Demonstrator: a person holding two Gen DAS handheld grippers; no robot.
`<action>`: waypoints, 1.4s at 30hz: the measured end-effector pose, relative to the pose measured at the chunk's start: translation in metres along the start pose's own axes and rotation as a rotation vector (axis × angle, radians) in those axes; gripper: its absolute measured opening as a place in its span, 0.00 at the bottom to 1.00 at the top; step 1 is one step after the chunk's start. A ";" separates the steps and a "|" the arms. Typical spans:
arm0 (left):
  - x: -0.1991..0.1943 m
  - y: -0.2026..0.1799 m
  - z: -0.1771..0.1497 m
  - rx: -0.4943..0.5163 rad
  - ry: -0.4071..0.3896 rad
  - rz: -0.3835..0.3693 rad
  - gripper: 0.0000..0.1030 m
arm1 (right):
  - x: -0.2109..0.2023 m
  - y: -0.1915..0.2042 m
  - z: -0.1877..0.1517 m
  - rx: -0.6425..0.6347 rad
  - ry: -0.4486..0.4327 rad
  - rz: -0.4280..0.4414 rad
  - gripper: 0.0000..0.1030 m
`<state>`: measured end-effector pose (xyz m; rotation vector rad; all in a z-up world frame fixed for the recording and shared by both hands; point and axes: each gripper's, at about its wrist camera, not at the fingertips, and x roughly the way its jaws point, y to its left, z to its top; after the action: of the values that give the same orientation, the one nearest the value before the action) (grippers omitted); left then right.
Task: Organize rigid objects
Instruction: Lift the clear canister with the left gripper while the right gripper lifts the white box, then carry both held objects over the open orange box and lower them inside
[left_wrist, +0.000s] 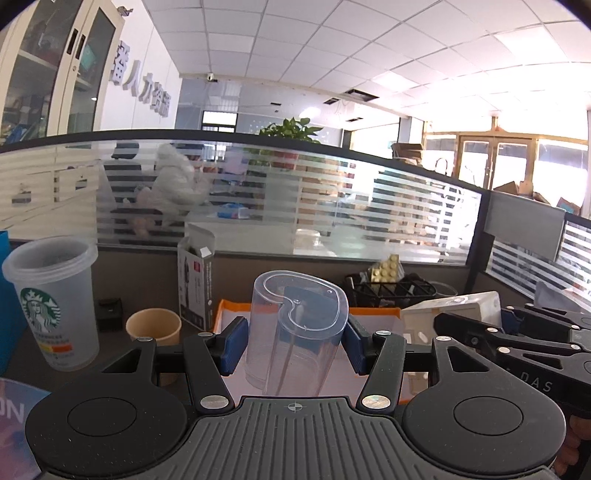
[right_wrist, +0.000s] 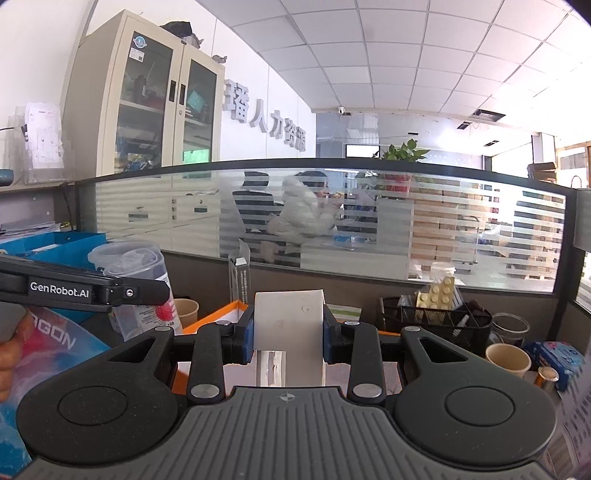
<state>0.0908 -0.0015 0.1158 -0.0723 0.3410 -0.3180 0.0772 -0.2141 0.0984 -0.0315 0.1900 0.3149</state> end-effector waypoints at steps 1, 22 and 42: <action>0.003 0.000 0.002 0.000 0.003 0.001 0.52 | 0.005 -0.001 0.001 0.005 0.001 0.002 0.29; 0.067 0.003 0.012 0.011 0.053 0.000 0.52 | 0.076 -0.021 0.000 0.048 0.047 0.006 0.29; 0.115 0.019 -0.016 -0.034 0.171 -0.005 0.52 | 0.118 -0.031 -0.030 0.068 0.156 -0.004 0.29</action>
<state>0.1938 -0.0201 0.0618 -0.0790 0.5159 -0.3240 0.1916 -0.2092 0.0469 0.0103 0.3554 0.3017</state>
